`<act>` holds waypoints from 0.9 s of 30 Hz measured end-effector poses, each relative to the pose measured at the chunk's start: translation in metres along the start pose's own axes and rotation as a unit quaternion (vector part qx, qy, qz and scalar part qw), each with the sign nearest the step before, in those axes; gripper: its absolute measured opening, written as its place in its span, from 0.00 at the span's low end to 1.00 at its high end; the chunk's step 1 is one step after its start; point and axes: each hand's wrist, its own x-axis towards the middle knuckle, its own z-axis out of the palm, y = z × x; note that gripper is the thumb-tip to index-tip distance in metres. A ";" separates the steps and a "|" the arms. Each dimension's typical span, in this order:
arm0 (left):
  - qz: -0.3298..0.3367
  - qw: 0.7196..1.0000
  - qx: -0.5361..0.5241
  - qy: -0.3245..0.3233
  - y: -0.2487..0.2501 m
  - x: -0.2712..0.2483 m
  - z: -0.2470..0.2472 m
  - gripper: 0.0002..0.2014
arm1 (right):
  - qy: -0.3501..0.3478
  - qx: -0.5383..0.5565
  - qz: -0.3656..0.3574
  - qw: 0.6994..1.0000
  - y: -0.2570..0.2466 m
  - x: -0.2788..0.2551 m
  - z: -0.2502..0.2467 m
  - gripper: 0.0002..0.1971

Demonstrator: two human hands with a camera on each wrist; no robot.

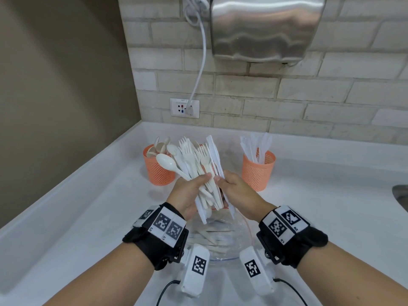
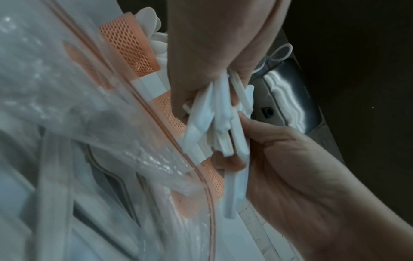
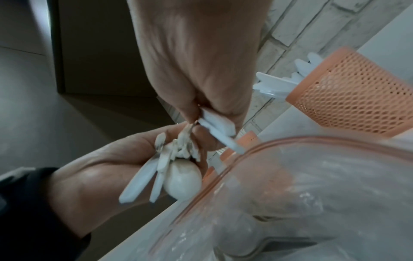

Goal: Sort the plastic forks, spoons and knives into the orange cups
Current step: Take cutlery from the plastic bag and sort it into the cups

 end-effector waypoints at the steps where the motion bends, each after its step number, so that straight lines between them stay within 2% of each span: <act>1: -0.003 1.000 -0.004 -0.012 0.000 0.000 0.001 0.17 | -0.008 0.005 0.001 1.000 0.000 0.000 -0.001 0.13; 4: -0.023 0.999 -0.006 -0.030 -0.001 0.001 0.003 0.15 | -0.041 0.044 0.005 0.998 0.000 0.000 -0.005 0.10; 7: -0.014 1.000 0.026 -0.003 0.000 0.004 0.005 0.06 | -0.046 0.061 0.030 0.997 -0.003 0.001 -0.014 0.11; 9: 0.003 0.998 0.052 0.024 0.000 0.010 0.004 0.03 | 0.011 0.029 0.023 0.999 -0.006 0.007 -0.026 0.11; 11: 0.009 0.998 0.054 0.026 0.000 0.014 0.003 0.06 | 0.095 -0.016 -0.029 0.995 -0.011 0.017 -0.044 0.11; 13: 0.009 0.998 0.054 0.009 0.001 0.017 0.004 0.09 | 0.179 -0.027 -0.089 0.979 -0.016 0.030 -0.064 0.08; 15: 0.010 0.998 0.054 -0.011 0.002 0.018 0.005 0.10 | 0.253 -0.034 -0.120 0.960 -0.016 0.046 -0.083 0.06; 18: 0.007 0.998 0.055 -0.039 0.002 0.019 0.005 0.10 | 0.311 -0.054 -0.138 0.939 -0.008 0.067 -0.102 0.05; 20: 0.004 0.997 0.059 -0.050 0.003 0.019 0.004 0.10 | 0.305 -0.045 -0.099 0.946 0.004 0.078 -0.110 0.04; 22: 0.002 0.996 0.055 -0.070 0.003 0.019 0.002 0.12 | 0.280 -0.068 -0.006 0.958 0.018 0.086 -0.114 0.05; 24: 0.003 0.995 0.051 -0.083 0.004 0.020 -0.001 0.12 | 0.264 -0.140 0.074 0.952 0.029 0.093 -0.117 0.09; 27: 0.003 0.995 0.061 -0.084 0.007 0.023 -0.006 0.11 | 0.220 -0.215 0.139 0.941 0.028 0.096 -0.116 0.11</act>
